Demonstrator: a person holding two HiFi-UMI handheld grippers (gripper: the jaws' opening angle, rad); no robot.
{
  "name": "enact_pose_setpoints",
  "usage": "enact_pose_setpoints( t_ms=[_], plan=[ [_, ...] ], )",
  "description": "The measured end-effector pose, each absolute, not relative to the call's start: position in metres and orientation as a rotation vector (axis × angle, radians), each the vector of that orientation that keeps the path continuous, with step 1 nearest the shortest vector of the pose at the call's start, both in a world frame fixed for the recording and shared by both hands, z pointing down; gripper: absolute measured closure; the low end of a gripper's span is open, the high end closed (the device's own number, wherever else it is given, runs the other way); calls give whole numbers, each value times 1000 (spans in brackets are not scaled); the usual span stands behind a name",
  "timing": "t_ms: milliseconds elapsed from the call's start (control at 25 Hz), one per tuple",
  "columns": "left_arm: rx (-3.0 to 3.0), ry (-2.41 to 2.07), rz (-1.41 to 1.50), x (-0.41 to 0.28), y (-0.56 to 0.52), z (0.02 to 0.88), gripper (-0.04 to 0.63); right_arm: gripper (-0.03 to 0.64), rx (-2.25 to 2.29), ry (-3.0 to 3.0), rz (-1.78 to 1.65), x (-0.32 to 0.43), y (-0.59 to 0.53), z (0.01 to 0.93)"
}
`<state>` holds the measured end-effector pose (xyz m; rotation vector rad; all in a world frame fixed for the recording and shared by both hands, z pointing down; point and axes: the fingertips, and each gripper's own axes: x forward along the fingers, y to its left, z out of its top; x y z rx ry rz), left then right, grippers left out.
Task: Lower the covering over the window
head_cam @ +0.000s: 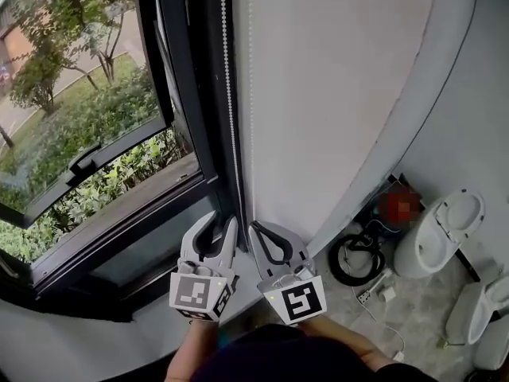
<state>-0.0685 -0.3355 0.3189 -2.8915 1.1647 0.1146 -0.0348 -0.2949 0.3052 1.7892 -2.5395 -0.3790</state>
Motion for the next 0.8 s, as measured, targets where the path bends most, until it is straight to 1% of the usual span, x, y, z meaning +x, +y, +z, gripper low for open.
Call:
enact_pose_setpoints(
  t_ms=[280,480,800],
  plan=[
    [-2923,1099,103,-54,-368,320,505,604,1831,-2488,-365,-34,-313,306],
    [-2927,1099,41,-43,-387,326,502,604,1860,-2504,-326,-34,-321,305],
    [-2909,1143,-51,-30,-410,329,440,604,1851,-2527,-326,-33,-328,295]
  ],
)
